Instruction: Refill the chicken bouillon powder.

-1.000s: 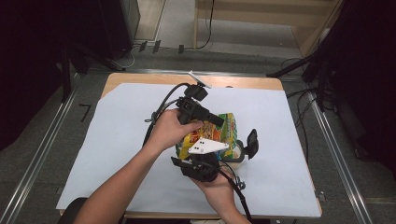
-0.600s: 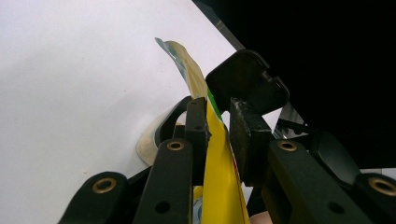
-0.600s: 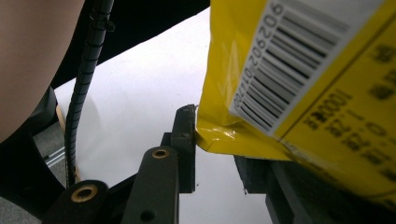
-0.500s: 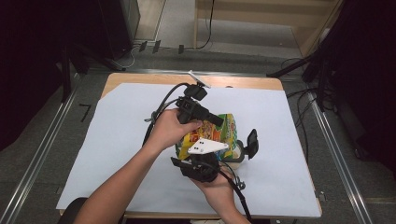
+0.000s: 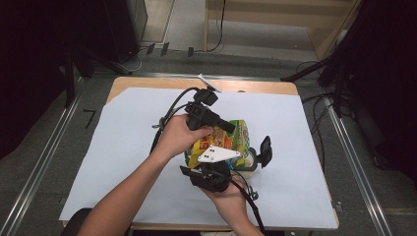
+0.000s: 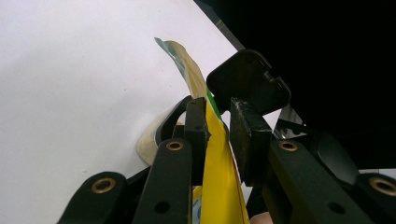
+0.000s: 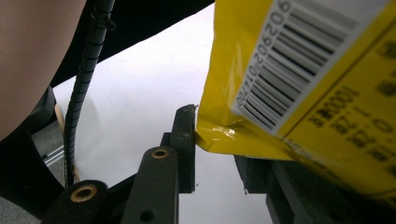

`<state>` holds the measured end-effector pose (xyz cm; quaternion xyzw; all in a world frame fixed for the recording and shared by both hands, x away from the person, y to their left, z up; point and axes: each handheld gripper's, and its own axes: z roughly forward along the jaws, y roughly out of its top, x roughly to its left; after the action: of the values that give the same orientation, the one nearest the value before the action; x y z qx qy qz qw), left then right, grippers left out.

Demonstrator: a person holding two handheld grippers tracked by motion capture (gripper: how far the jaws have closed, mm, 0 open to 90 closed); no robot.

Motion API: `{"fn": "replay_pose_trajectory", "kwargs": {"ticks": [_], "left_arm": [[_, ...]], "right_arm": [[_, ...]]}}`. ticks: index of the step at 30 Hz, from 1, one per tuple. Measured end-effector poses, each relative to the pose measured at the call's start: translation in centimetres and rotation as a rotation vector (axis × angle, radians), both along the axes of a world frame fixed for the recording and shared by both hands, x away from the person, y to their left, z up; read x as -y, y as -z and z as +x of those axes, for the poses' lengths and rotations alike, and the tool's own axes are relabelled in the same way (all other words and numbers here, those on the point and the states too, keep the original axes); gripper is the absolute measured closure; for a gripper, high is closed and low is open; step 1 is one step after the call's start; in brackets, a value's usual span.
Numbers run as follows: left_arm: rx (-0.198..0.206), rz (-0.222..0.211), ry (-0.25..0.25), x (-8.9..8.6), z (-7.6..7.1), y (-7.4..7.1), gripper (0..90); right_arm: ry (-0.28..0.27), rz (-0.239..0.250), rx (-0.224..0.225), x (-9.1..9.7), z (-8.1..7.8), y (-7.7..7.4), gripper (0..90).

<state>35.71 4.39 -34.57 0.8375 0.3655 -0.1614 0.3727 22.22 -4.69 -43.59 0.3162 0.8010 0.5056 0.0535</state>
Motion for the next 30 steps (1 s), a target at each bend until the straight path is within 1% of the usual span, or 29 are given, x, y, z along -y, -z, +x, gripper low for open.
{"fn": "replay_pose_trajectory", "kwargs": {"ticks": [4, 9, 12, 15, 19, 25, 30], "left_arm": [[-0.004, 0.002, -0.001, 0.0, 0.1, 0.1, 77.7], [0.007, 0.001, 0.003, 0.1, -0.1, 0.0, 77.8], [0.009, 0.001, 0.010, 0.1, -0.3, -0.1, 77.4], [0.021, -0.003, 0.013, 0.2, -0.6, -0.3, 76.5], [0.034, 0.008, 0.023, 0.4, -1.0, -0.6, 76.4], [0.030, 0.013, 0.024, 0.6, -1.0, -0.5, 77.4], [0.024, 0.011, 0.015, 0.4, -0.6, -0.4, 77.4]], "right_arm": [[0.000, -0.003, 0.002, 0.0, 0.0, 0.0, 72.1], [-0.001, -0.010, 0.010, 0.0, 0.0, 0.1, 72.3], [-0.002, -0.009, 0.005, 0.0, 0.1, 0.2, 72.6], [0.001, -0.002, 0.002, 0.1, 0.2, 0.3, 72.7], [0.008, -0.002, -0.003, 0.2, 0.4, 0.5, 73.0], [0.012, -0.004, -0.009, 0.3, 0.6, 0.7, 73.3], [0.001, 0.006, 0.000, 0.2, 0.2, 0.3, 72.9]]}}
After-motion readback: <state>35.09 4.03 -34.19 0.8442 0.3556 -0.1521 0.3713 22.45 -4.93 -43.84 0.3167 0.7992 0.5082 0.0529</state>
